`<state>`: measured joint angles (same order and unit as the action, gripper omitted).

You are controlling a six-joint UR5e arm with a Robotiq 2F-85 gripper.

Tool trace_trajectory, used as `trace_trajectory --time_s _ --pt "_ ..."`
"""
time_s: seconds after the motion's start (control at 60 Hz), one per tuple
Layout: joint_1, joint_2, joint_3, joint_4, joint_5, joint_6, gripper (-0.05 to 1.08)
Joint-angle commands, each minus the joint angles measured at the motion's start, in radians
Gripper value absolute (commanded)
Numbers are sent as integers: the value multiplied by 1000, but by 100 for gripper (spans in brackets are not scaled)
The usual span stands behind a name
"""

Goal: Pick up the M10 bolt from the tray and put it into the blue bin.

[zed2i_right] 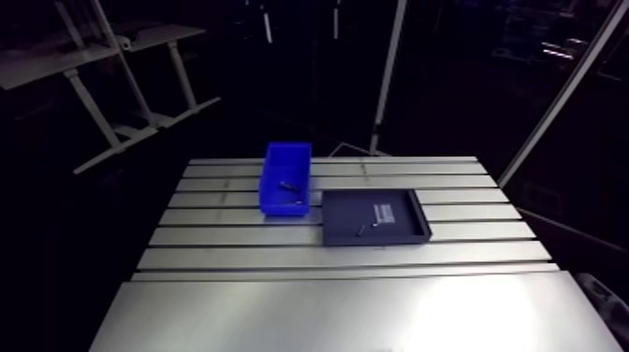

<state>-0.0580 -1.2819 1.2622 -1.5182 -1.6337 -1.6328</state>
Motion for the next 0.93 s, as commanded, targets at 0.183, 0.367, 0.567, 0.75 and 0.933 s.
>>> trace_trajectory --time_s 0.183,0.367,0.567,0.75,0.933 --pt "-11 -24 -5 2 1 9 0" --pt "-11 -30 -11 2 2 9 0" --pt "-9 -32 -9 6 2 9 0" --pt "-8 -32 -4 22 2 9 0" --pt "-6 -32 -1 22 2 8 0"
